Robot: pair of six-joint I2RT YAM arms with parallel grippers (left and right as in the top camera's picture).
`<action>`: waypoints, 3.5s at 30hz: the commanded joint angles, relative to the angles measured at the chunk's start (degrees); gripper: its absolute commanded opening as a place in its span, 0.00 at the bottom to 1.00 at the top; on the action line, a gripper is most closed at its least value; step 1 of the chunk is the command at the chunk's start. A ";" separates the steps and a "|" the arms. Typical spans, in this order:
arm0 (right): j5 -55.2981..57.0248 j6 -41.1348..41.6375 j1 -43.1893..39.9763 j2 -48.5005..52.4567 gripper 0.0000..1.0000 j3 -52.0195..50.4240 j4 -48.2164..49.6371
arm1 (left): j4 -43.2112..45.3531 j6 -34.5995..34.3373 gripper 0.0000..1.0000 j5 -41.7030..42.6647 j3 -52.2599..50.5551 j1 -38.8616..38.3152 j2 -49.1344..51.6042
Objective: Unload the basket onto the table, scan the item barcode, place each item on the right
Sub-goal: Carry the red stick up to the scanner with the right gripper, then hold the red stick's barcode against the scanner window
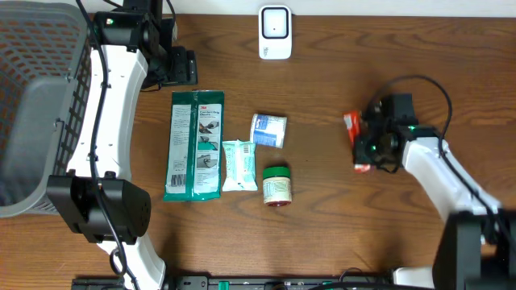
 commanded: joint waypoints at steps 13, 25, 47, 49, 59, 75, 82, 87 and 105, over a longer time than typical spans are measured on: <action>34.47 -19.71 17.27 -8.85 0.01 1.88 21.22 | 1.77 -8.39 0.84 -0.09 -0.48 9.22 -1.99; 35.71 -42.82 20.35 -6.91 0.01 1.88 35.74 | 1.36 -8.41 0.84 -0.11 -0.48 9.66 -1.97; 34.84 -70.51 22.14 17.62 0.01 2.40 76.61 | 1.36 -8.44 0.84 -0.11 -0.48 9.66 -1.97; 33.92 -72.72 22.03 19.69 0.01 3.02 79.49 | 1.38 -8.41 0.85 -0.11 -0.48 9.66 -1.97; 32.24 -75.95 21.24 31.21 0.01 15.02 80.59 | 1.36 -8.44 0.85 -0.11 -0.48 9.66 -1.97; 33.16 -81.90 16.41 45.29 0.01 29.90 81.55 | 1.36 -8.44 0.85 -0.11 -0.48 9.66 -1.97; 32.65 -84.30 15.17 48.24 0.01 32.52 81.66 | 1.38 -8.44 0.84 -0.11 -0.48 9.66 -1.97; 29.35 -92.11 15.23 49.37 0.01 33.29 81.64 | 1.38 -8.41 0.84 -0.11 -0.48 9.66 -1.97; 27.34 -99.95 15.19 52.70 0.01 40.68 77.61 | 1.36 -8.41 0.84 -0.11 -0.48 9.66 -1.97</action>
